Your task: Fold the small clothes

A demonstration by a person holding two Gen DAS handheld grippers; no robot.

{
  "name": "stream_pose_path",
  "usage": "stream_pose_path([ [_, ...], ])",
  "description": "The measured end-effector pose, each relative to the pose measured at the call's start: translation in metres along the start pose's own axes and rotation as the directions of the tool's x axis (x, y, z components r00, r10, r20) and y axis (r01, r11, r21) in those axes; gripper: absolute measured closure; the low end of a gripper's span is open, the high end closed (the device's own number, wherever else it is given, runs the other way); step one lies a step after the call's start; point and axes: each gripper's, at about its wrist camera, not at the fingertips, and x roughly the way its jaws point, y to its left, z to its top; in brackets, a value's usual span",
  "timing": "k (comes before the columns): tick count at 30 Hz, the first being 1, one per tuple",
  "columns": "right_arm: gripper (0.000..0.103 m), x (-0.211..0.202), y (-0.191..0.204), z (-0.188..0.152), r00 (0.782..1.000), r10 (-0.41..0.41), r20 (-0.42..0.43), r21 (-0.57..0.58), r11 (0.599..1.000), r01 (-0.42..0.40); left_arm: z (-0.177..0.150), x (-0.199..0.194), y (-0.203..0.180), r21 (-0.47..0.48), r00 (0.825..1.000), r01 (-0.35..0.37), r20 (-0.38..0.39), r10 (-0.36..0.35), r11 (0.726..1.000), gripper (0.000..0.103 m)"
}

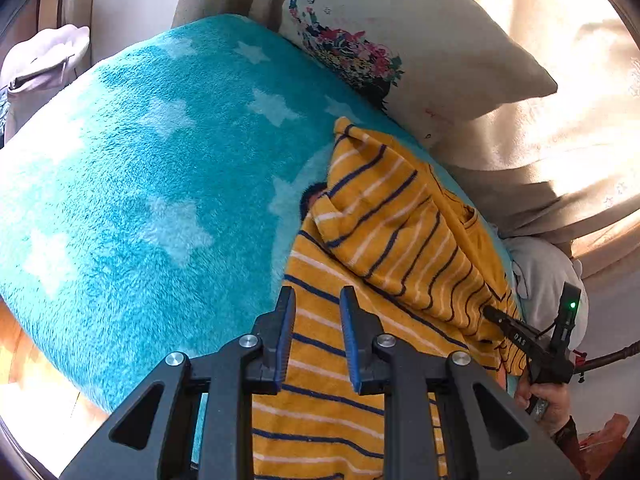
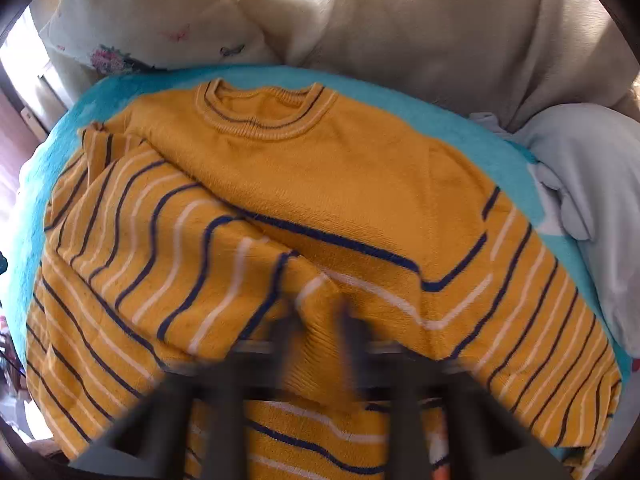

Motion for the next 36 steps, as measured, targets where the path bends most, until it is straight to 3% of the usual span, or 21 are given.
stream_pose_path([
  [5,0.095,-0.027,-0.020,0.005,0.989,-0.038,0.144,0.070,0.997,0.028,-0.021,-0.003,-0.020,0.043,1.000,-0.031,0.002,0.031,0.999,0.082],
  [7,0.079,-0.016,-0.026,0.006,0.987,-0.076,0.140,0.107,0.992,0.061,-0.027,0.003,-0.027,0.047,0.999,-0.038,-0.018,0.039,0.998,0.082],
  [9,0.079,-0.009,-0.033,0.003,0.991,-0.076,0.107,0.116,0.991,0.064,-0.033,0.007,-0.034,0.050,0.999,-0.032,-0.037,0.034,0.998,0.082],
  [11,0.073,-0.036,-0.049,-0.020,0.984,-0.018,0.177,0.183,0.983,-0.015,-0.038,0.012,-0.048,0.078,0.998,-0.029,-0.045,0.032,0.997,0.082],
  [15,0.050,-0.096,-0.108,-0.087,0.967,-0.064,0.246,0.319,0.948,-0.019,-0.050,0.026,-0.083,0.140,0.997,0.011,-0.079,0.001,0.990,0.082],
  [18,0.048,-0.136,-0.174,-0.159,0.967,-0.073,0.243,0.544,0.836,-0.073,-0.060,0.043,-0.115,0.186,0.993,0.044,-0.115,-0.023,0.982,0.081],
  [20,0.044,-0.154,-0.221,-0.217,0.958,-0.035,0.283,0.708,0.681,-0.185,-0.067,0.054,-0.136,0.217,0.989,0.065,-0.146,-0.034,0.974,0.081],
  [22,0.034,-0.158,-0.244,-0.265,0.939,0.009,0.345,0.801,0.519,-0.299,-0.074,0.063,-0.155,0.240,0.984,0.080,-0.176,-0.038,0.967,0.081],
  [23,0.034,-0.153,-0.251,-0.286,0.927,0.033,0.375,0.829,0.435,-0.351,-0.077,0.066,-0.163,0.250,0.981,0.087,-0.188,-0.040,0.964,0.081],
  [25,0.034,-0.139,-0.258,-0.305,0.913,0.059,0.404,0.847,0.353,-0.398,-0.081,0.072,-0.177,0.271,0.979,0.089,-0.199,-0.035,0.958,0.081],
  [27,0.034,-0.127,-0.263,-0.305,0.896,0.068,0.439,0.842,0.318,-0.436,-0.086,0.073,-0.191,0.296,0.979,0.088,-0.202,-0.027,0.951,0.081],
  [30,0.034,-0.117,-0.272,-0.289,0.866,0.055,0.497,0.816,0.311,-0.488,-0.092,0.070,-0.205,0.327,0.980,0.080,-0.199,-0.014,0.942,0.081],
  [31,0.034,-0.114,-0.276,-0.284,0.868,0.033,0.495,0.823,0.304,-0.480,-0.093,0.068,-0.208,0.332,0.980,0.078,-0.197,-0.011,0.940,0.081],
  [32,0.034,-0.109,-0.283,-0.281,0.873,0.018,0.487,0.836,0.280,-0.472,-0.095,0.066,-0.210,0.335,0.981,0.076,-0.194,-0.010,0.939,0.081],
  [35,0.034,-0.092,-0.297,-0.281,0.864,0.019,0.503,0.851,0.161,-0.499,-0.096,0.060,-0.208,0.341,0.984,0.061,-0.179,0.001,0.938,0.081],
  [36,0.045,-0.087,-0.299,-0.282,0.864,0.011,0.503,0.854,0.147,-0.499,-0.095,0.059,-0.206,0.335,0.985,0.055,-0.172,0.003,0.941,0.081],
])
